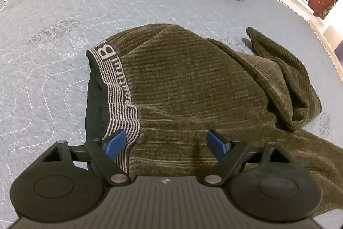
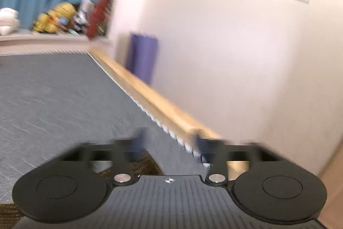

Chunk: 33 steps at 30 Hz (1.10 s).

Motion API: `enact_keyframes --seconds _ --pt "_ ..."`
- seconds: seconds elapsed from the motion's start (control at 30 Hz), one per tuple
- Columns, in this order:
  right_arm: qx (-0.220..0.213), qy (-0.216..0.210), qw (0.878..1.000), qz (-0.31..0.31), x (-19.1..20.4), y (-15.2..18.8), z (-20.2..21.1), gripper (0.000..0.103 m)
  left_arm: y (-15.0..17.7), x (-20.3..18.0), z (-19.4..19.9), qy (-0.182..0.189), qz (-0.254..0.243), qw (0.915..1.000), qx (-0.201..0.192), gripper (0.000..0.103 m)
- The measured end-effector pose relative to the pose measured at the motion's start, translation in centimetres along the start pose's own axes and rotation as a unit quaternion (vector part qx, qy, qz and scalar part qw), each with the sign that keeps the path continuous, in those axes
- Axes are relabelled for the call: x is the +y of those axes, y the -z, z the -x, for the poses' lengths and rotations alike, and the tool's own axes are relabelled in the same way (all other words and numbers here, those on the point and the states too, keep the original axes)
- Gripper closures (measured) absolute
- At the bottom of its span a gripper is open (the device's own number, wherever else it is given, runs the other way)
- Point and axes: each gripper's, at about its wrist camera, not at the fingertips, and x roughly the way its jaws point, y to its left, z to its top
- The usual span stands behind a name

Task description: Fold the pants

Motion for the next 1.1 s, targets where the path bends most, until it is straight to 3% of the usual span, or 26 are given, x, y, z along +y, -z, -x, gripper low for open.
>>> enact_keyframes --seconds 0.07,0.23,0.3,0.4,0.47,0.53,0.6,0.67,0.7,0.73,0.83,0.97,1.1 --pt "0.018 -0.013 0.999 -0.031 -1.3 1.3 -0.4 0.029 0.0 0.3 0.0 0.000 -0.001 1.0000 0.000 0.017" --pt "0.077 -0.030 0.996 -0.023 -3.5 4.2 -1.6 0.029 -0.2 0.4 0.3 0.004 0.001 1.0000 -0.003 0.017" --pt "0.129 -0.053 0.990 -0.018 -4.4 6.2 -2.5 0.029 -0.1 0.2 0.3 0.007 -0.001 1.0000 -0.002 0.017" --pt "0.228 -0.080 0.970 0.007 -4.6 9.5 -4.0 0.027 -0.1 0.0 0.1 0.007 -0.003 1.0000 0.001 0.017" --pt "0.253 -0.075 0.964 0.038 -4.2 11.1 -4.5 0.022 0.0 -0.1 0.1 0.008 -0.004 1.0000 0.001 0.017" --pt "0.237 -0.073 0.968 0.043 -4.1 11.5 -4.2 0.020 0.0 -0.2 0.1 0.007 -0.005 1.0000 0.002 0.017" --pt "0.229 -0.086 0.969 0.034 -3.8 11.2 -4.3 0.032 0.1 -0.1 0.0 0.005 -0.005 1.0000 0.002 0.017" --pt "0.222 -0.120 0.967 0.026 -3.6 10.7 -4.6 0.078 0.1 -0.1 -0.1 0.002 -0.006 1.0000 0.003 0.017" --pt "0.217 -0.125 0.968 0.035 -3.1 10.6 -4.5 0.091 0.1 0.0 -0.2 0.000 -0.005 1.0000 0.003 0.017" --pt "0.216 -0.131 0.967 0.045 -2.5 10.4 -4.5 0.095 0.0 0.0 -0.3 0.000 -0.005 1.0000 0.004 0.017" --pt "0.201 -0.129 0.970 0.053 -1.5 9.2 -4.9 0.096 0.0 0.0 -0.5 -0.002 -0.004 1.0000 0.004 0.017" --pt "0.137 -0.080 0.987 0.016 -2.0 8.0 -5.2 0.097 0.0 -0.2 -0.7 -0.006 -0.008 0.9999 0.005 0.017" --pt "0.093 -0.066 0.993 0.039 -0.6 7.5 -4.7 0.097 -0.1 -0.1 -0.9 -0.008 -0.010 0.9999 0.005 0.017"
